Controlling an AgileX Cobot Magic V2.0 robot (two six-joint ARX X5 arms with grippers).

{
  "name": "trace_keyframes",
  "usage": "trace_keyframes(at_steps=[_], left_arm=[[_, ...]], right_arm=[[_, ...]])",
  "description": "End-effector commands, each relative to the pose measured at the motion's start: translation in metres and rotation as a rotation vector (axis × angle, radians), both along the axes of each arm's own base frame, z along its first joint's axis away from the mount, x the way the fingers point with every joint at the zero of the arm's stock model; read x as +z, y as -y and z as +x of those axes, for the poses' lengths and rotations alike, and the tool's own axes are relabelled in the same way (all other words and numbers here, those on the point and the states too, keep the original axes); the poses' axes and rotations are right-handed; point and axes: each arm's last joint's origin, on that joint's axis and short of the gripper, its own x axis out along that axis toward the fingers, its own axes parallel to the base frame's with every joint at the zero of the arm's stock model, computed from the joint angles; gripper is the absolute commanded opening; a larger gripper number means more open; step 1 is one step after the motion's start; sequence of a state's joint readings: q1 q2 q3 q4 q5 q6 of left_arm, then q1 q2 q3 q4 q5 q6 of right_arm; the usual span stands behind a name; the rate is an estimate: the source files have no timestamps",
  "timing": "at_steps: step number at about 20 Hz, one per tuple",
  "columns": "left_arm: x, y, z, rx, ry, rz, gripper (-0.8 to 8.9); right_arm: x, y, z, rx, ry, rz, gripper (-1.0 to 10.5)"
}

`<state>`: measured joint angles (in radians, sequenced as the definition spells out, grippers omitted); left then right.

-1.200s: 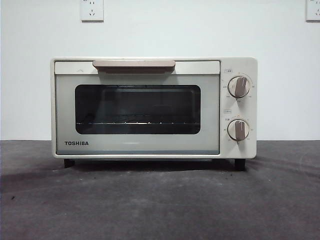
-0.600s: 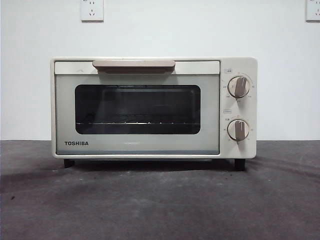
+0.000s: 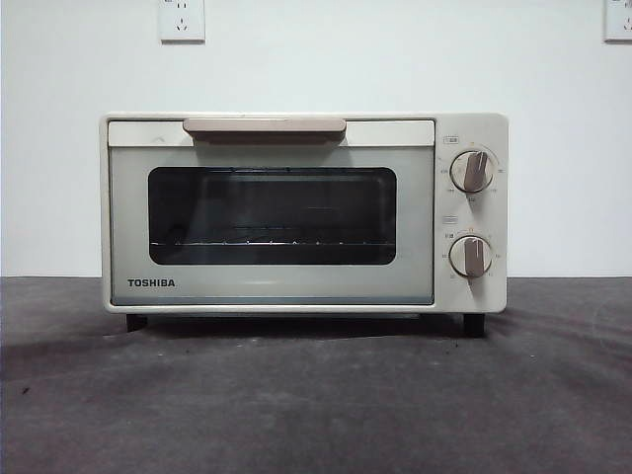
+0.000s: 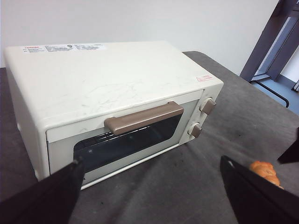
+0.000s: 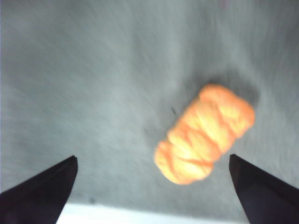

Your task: The left arm flap open the oven, the right arm pick bread and place it into oven, the left arm flap close the oven

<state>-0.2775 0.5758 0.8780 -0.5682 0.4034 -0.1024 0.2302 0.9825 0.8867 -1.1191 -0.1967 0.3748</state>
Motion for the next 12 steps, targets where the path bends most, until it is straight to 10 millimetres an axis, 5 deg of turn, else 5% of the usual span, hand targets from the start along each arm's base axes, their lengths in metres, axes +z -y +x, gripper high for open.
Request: trace_keyframes(at_steps=[1, 7, 12], left_arm=[[0.005, 0.001, 0.000, -0.011, 0.025, -0.004, 4.69], [0.004, 0.001, -0.001, -0.011, 0.007, 0.001, 4.69], [0.003, 0.002, -0.001, -0.024, 0.000, 0.004, 4.69]], right_arm=[[-0.014, -0.004, 0.018, -0.021, -0.103, -0.043, 5.2], [-0.058, -0.005, 0.051, -0.090, -0.273, -0.168, 5.4], [-0.102, -0.001, 0.044, -0.131, -0.342, -0.131, 5.4]])
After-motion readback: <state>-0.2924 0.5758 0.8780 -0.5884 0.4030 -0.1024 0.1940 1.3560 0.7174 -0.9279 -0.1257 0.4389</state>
